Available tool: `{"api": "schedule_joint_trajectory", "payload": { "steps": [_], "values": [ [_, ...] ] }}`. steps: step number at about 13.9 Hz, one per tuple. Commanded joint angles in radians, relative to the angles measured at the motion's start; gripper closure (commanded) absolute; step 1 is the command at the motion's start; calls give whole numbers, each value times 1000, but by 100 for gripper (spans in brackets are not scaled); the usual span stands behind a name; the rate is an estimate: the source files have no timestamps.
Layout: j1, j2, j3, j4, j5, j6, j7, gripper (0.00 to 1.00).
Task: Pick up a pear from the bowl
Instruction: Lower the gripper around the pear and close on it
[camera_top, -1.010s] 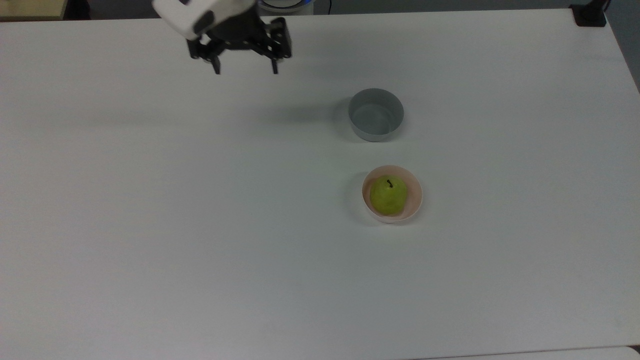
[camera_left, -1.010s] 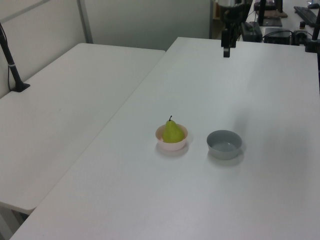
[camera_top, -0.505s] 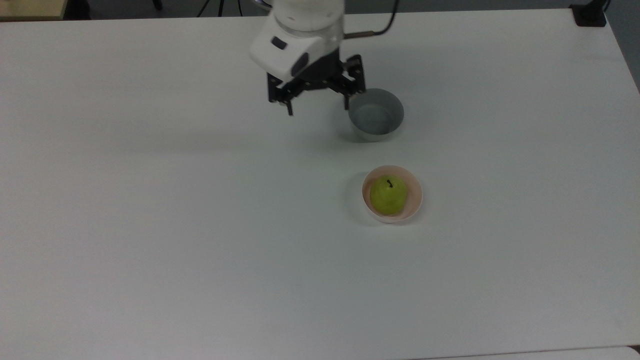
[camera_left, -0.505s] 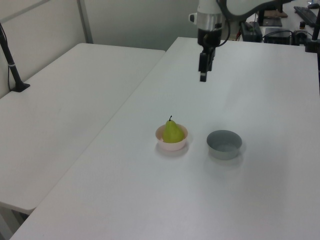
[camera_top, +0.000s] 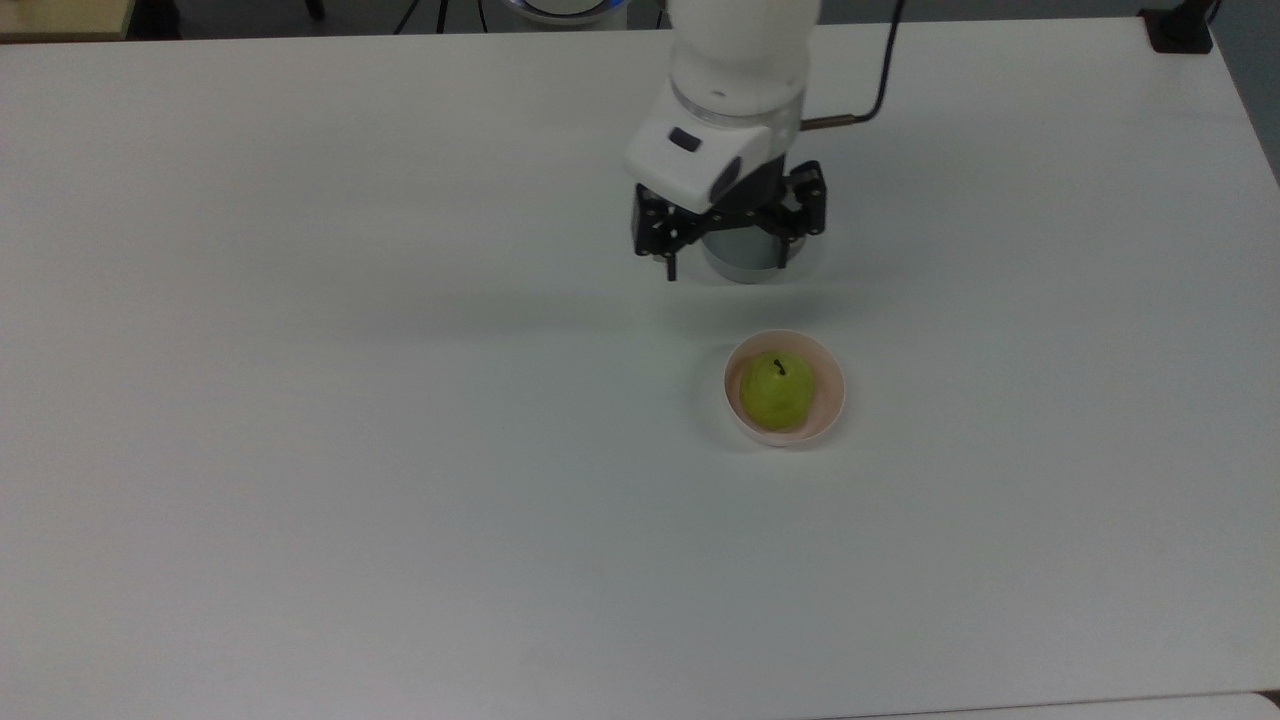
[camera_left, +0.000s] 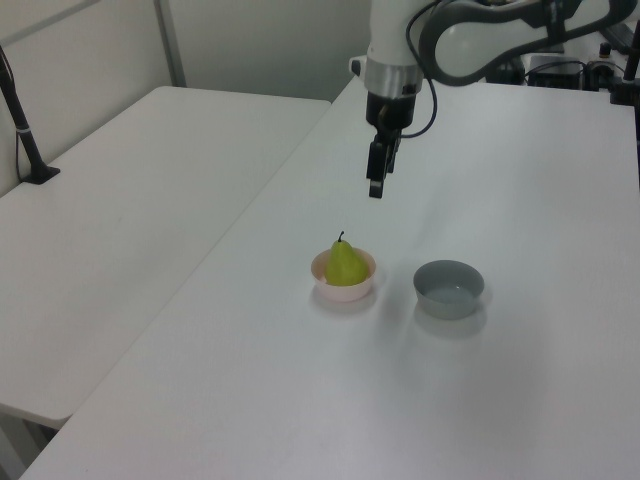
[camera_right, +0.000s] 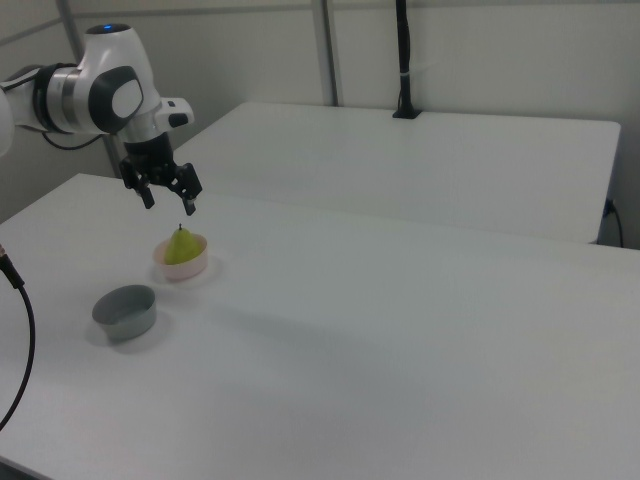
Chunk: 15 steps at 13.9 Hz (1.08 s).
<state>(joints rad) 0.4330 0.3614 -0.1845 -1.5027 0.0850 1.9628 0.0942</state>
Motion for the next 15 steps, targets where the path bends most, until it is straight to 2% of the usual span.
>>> {"api": "schedule_joint_trajectory", "payload": {
  "steps": [1, 6, 12, 13, 14, 15],
  "values": [
    [73, 92, -33, 48, 15, 101, 61, 0],
    [124, 221, -49, 56, 7, 283, 150, 0],
    [127, 264, -52, 53, -11, 318, 148, 0],
    [128, 264, -52, 52, -17, 318, 148, 5],
    [128, 263, -52, 50, -21, 317, 150, 26],
    [128, 263, -52, 48, -19, 317, 150, 52]
  ]
}}
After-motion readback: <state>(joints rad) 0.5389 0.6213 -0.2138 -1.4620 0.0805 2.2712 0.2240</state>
